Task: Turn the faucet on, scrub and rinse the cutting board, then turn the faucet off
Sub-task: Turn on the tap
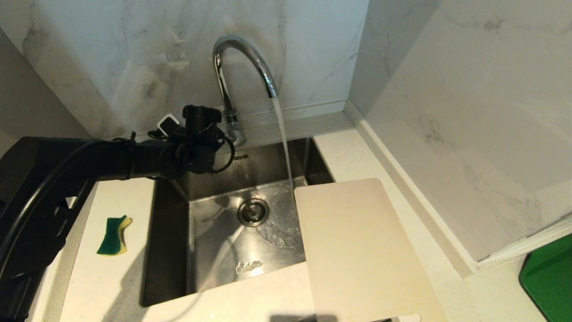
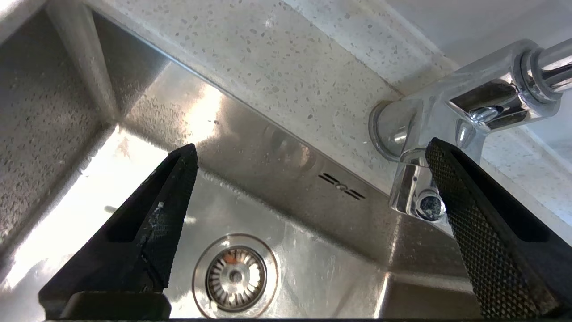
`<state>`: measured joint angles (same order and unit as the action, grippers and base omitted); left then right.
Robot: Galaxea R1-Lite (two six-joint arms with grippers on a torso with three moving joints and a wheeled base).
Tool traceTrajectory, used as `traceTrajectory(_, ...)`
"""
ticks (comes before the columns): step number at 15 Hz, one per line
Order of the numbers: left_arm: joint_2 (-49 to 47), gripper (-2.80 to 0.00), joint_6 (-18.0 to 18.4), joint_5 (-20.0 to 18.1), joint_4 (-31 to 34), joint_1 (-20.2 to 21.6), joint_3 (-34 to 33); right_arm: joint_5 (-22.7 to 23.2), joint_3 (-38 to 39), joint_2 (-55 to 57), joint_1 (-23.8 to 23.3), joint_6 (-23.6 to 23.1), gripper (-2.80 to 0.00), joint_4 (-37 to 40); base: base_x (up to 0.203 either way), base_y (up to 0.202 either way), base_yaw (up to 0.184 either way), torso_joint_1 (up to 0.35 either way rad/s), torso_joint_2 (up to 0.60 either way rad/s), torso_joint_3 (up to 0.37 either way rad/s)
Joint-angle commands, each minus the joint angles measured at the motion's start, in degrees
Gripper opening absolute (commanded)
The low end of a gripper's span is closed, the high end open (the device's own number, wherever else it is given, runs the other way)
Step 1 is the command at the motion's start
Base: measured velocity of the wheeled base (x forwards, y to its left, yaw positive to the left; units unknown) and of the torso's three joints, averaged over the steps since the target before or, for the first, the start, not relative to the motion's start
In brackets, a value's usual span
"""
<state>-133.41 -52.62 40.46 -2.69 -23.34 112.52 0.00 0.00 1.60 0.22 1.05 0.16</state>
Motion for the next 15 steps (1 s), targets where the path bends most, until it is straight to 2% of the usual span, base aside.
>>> traceTrajectory(1, 0.32, 0.0, -0.37, 0.06, -0.12, -0.03, -0.11, 0.0, 0.0, -0.01, 0.04, 0.04, -2.8, 0.02, 0.0, 0.0, 0.0, 0.0, 0.0, 0.0)
traceTrajectory(4, 0.31, 0.0, -0.24, 0.06, -0.6, -0.56, -0.06, 0.0, 0.0, -0.01, 0.04, 0.01, -2.8, 0.02, 0.0, 0.0, 0.0, 0.0, 0.0, 0.0)
traceTrajectory(8, 3.2, 0.0, 1.05, 0.28, -4.28, -2.11, -0.1, 0.0, 0.0, -0.1, 0.04, 0.01, -2.8, 0.02, 0.0, 0.0, 0.0, 0.0, 0.0, 0.0)
traceTrajectory(12, 7.43, 0.0, 3.62, 0.13, -4.69, -2.83, -0.11, 0.0, 0.0, -0.48, 0.04, 0.01, -2.8, 0.02, 0.0, 0.0, 0.0, 0.0, 0.0, 0.0)
traceTrajectory(15, 8.86, 0.0, 4.2, 0.23, -3.95, -2.64, -0.51, 0.0, 0.0, -1.08, 0.12, 0.01, -2.8, 0.02, 0.0, 0.0, 0.0, 0.0, 0.0, 0.0)
